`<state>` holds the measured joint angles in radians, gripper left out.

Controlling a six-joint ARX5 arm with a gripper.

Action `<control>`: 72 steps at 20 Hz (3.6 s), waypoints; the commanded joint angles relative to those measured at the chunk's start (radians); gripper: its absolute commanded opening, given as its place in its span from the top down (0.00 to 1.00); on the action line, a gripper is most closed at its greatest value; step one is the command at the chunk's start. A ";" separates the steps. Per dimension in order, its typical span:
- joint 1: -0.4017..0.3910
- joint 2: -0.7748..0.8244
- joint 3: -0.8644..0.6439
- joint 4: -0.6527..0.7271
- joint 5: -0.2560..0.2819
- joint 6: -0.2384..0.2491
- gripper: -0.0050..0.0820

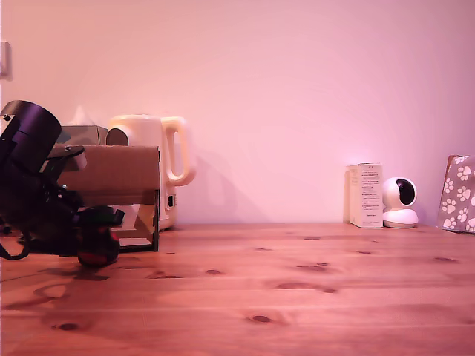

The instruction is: Drop the footbag into the cardboard dice tower

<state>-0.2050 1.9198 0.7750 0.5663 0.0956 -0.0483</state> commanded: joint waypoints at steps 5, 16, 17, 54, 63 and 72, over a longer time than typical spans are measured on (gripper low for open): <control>0.002 -0.067 0.000 -0.123 0.039 0.003 0.87; 0.002 -0.458 0.000 -0.377 0.080 0.002 0.87; 0.002 -0.488 0.000 -0.372 0.080 0.002 0.87; 0.055 -0.080 0.703 -0.544 0.092 0.030 0.59; 0.054 -0.090 0.705 -0.598 0.072 0.031 0.23; 0.048 -0.192 0.703 -0.928 0.191 0.043 0.97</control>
<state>-0.1547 1.7588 1.4719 -0.3573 0.2714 -0.0166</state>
